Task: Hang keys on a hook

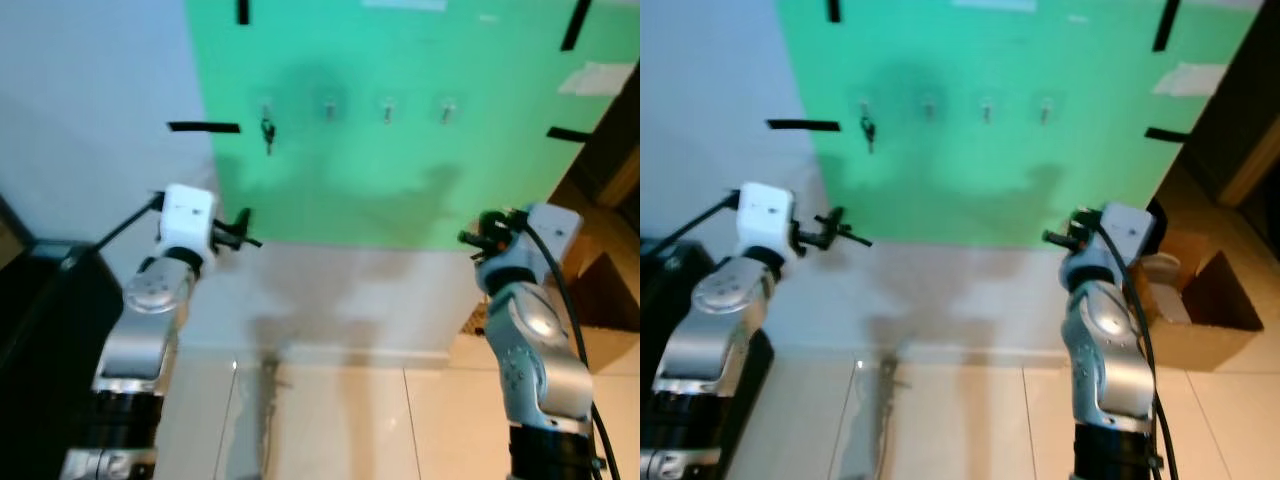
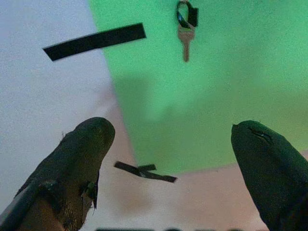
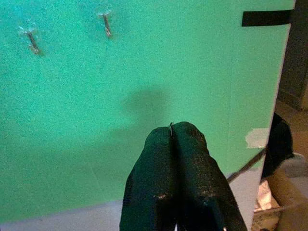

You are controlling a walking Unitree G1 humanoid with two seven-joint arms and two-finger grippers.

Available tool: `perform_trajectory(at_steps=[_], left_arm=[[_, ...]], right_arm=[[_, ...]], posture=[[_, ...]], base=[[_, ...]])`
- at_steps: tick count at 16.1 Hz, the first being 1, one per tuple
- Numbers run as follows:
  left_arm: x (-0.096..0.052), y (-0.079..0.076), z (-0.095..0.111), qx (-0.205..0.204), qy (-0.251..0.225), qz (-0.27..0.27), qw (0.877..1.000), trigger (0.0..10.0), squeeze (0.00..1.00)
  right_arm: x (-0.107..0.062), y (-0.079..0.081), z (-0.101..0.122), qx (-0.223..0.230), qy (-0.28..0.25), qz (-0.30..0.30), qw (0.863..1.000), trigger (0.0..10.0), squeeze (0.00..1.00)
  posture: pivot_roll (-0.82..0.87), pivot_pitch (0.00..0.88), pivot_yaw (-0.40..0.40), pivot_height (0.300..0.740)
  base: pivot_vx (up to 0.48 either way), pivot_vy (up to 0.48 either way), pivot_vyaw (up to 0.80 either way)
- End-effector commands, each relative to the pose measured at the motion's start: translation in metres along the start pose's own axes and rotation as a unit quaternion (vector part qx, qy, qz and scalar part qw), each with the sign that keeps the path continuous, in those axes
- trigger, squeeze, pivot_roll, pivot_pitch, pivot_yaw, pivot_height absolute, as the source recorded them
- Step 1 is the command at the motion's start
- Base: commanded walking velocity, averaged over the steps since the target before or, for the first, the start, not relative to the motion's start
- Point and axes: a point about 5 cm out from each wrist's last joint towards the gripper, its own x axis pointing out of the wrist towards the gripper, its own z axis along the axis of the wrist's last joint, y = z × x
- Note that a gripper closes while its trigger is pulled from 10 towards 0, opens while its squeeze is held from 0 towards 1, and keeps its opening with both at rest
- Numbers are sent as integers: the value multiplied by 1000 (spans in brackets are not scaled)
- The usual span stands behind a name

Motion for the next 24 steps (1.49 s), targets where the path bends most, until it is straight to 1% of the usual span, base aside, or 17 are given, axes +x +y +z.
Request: perform_trajectory(at_steps=[1,5,8,11,16,17,20,21,22,23,24], left_arm=[[4,-8,5,2,-7,-12,1000,10000,0],[5,-11,8,7,-9,-17,1000,10000,0],[4,-12,8,12,-10,-19,1000,10000,0],[2,-14,10,23,-13,-23,999,10000,0],[2,-16,11,33,-15,-33,999,10000,0],[2,-17,11,35,-15,-35,999,10000,0],[3,-18,12,34,-19,-40,998,10000,0],[3,-20,12,36,-20,-49,998,10000,0],[3,-23,13,39,-21,-70,997,10000,0],[3,-30,14,42,-26,-103,993,10000,0],[4,-32,15,44,-30,-113,992,10000,0]], right_arm=[[-1,-9,3,-3,-7,-17,1000,10000,0],[-1,-11,4,-14,-10,-20,1000,10000,0],[0,-9,4,-1,-7,-12,1000,10000,0],[0,-4,6,-4,-8,10,1000,10000,0],[0,-5,12,-19,-17,48,999,10000,0],[-1,-4,14,-2,-20,59,998,10000,0],[-2,2,18,-3,-24,91,996,10000,0],[-2,5,21,-4,-27,101,995,10000,0],[-2,6,22,-5,-27,107,994,10000,0],[-2,5,23,-5,-27,108,994,10000,0],[-3,4,22,-6,-25,109,994,10000,0]], posture=[[-64,0,0,740],[-67,0,7,740],[-67,0,7,740],[-52,0,0,740],[-63,0,7,740],[-62,0,5,740],[-62,0,1,740],[-60,0,-3,740],[-59,0,-8,740],[-61,0,-11,740],[-64,0,-10,740]], base=[[337,0,0],[339,0,0],[339,0,800],[325,0,800],[307,0,748],[266,0,0],[89,0,0],[0,0,0],[0,0,0],[0,0,0],[0,0,0]])
